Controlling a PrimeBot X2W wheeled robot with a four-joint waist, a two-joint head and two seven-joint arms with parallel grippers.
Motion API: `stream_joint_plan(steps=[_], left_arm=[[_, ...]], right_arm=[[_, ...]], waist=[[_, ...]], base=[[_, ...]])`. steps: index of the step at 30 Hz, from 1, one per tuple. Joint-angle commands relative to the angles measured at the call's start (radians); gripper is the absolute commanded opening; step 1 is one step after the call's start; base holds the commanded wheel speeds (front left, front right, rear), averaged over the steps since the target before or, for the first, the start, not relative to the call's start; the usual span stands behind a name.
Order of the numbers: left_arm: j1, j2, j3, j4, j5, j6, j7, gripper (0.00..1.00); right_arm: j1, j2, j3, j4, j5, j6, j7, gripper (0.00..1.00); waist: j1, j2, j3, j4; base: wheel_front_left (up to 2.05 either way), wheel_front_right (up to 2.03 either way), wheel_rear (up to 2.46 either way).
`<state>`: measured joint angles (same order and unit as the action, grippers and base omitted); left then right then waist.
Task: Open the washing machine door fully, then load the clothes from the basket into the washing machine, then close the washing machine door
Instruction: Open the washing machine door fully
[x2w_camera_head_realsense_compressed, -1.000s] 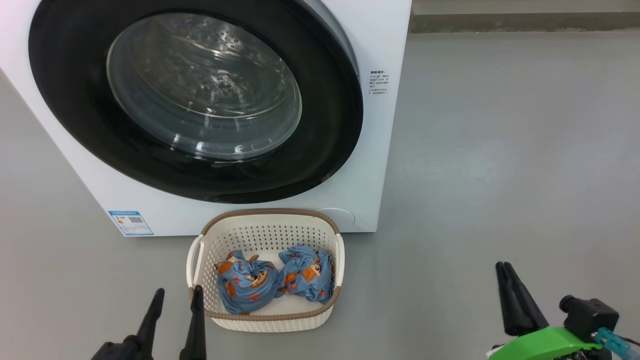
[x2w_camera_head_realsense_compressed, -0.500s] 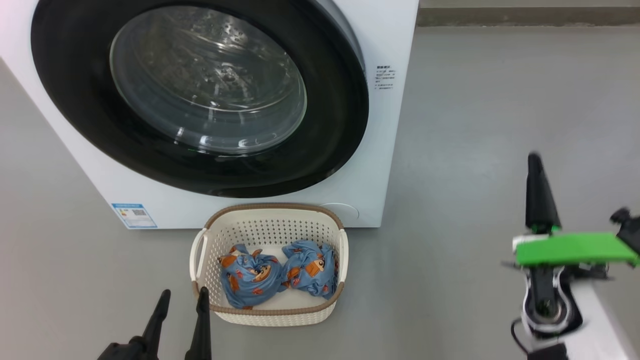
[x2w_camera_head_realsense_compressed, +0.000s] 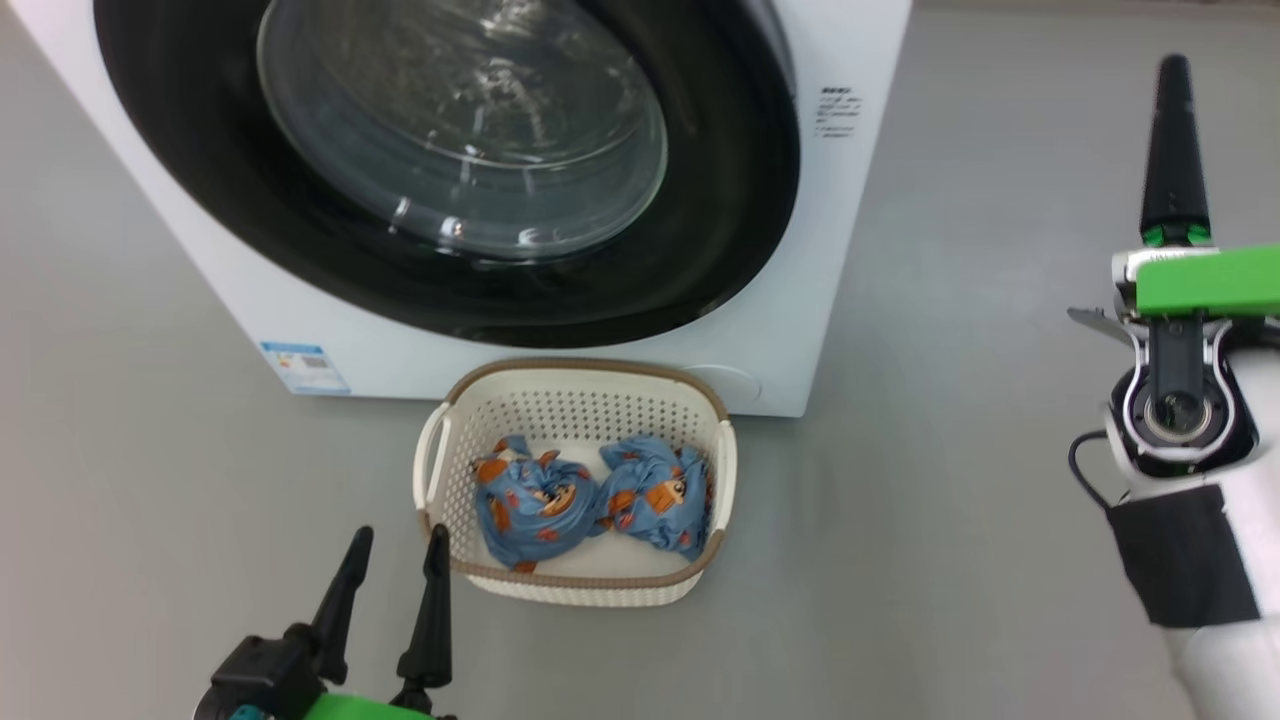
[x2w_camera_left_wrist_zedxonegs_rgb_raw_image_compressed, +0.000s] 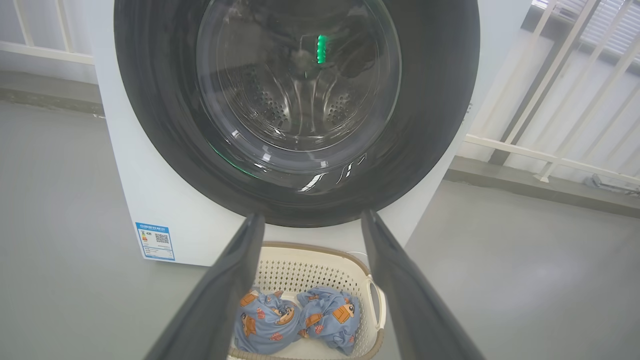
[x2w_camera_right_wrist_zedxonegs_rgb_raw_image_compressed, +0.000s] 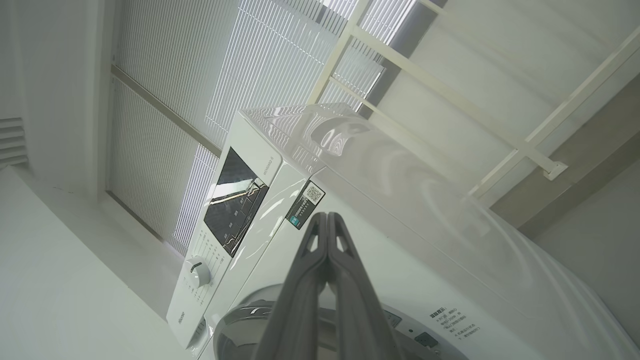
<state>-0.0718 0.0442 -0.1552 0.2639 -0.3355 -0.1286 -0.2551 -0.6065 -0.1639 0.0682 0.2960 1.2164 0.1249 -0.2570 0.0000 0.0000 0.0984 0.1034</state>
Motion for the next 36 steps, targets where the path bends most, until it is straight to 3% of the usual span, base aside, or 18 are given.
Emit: stream_joint_plan(steps=[1,6,14,23,36], left_arm=[[-0.039,0.006,0.026,-0.024,-0.008,-0.002,-0.007,1.0],[-0.063,0.006,0.004,-0.027,-0.025,-0.002,-0.007,1.0],[-0.104,0.006,-0.028,-0.029,-0.045,-0.002,-0.007,1.0],[-0.141,0.006,-0.058,-0.032,-0.055,-0.002,-0.007,1.0],[-0.19,0.006,-0.094,-0.046,-0.071,-0.002,-0.007,1.0]], right_arm=[[-0.038,-0.009,0.031,-0.018,0.025,0.006,-0.004,0.0],[-0.127,-0.114,0.128,0.004,0.192,0.006,0.064,0.0],[-0.252,-0.234,0.205,0.099,0.34,0.006,0.334,0.0],[-0.349,-0.26,0.191,0.195,0.453,0.006,0.599,0.0],[-0.46,-0.238,0.147,0.248,0.446,0.006,0.738,0.0]], waist=[[0.0,0.0,0.028,0.029],[0.0,0.0,0.076,0.064],[0.0,0.0,0.156,0.101],[0.0,0.0,0.215,0.128],[0.0,0.0,0.299,0.171]], base=[[0.0,0.0,0.0],[0.0,0.0,0.0],[0.0,0.0,0.0],[0.0,0.0,0.0],[0.0,0.0,0.0]])
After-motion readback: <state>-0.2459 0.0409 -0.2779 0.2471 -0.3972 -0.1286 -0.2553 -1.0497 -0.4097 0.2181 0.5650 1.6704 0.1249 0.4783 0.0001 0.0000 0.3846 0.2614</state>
